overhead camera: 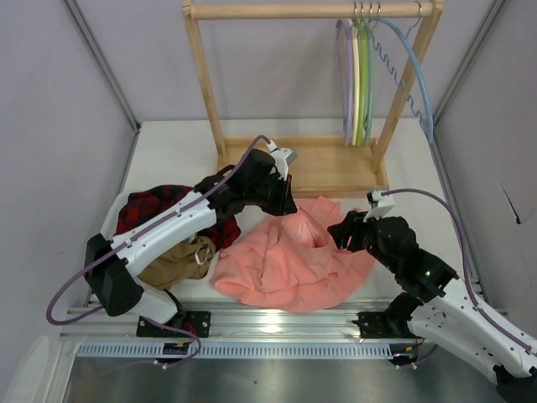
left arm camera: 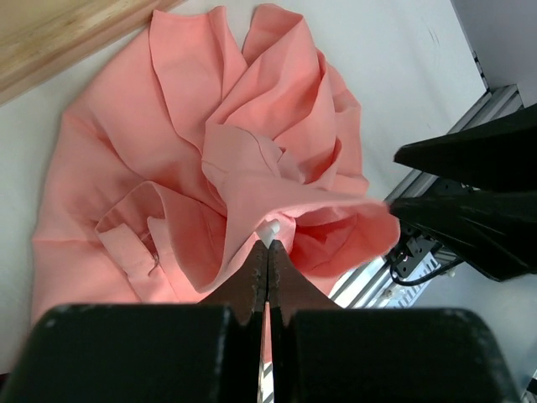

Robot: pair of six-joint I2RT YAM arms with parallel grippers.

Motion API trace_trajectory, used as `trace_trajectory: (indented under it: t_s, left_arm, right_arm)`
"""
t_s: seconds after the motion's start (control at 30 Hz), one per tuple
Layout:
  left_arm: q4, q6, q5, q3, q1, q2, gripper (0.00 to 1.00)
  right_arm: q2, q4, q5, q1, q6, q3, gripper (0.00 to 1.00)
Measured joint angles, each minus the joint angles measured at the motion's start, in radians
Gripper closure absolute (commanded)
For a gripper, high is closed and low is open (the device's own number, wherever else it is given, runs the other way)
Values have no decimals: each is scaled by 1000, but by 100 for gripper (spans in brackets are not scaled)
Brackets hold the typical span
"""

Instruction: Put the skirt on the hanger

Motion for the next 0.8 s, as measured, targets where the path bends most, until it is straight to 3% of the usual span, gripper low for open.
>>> trace_trajectory:
  t_s: [0.13, 0.47, 0.8]
  left_arm:
    - [-21, 14, 20, 10, 13, 0, 100]
    - [-87, 56, 48, 66, 19, 0, 100]
    - [-200, 124, 51, 176, 23, 0, 100]
  right_arm:
    - [-7, 30, -51, 2, -93, 51, 44]
    - [54, 166, -220, 54, -237, 134, 51]
    - [295, 256, -122, 252, -408, 150, 57]
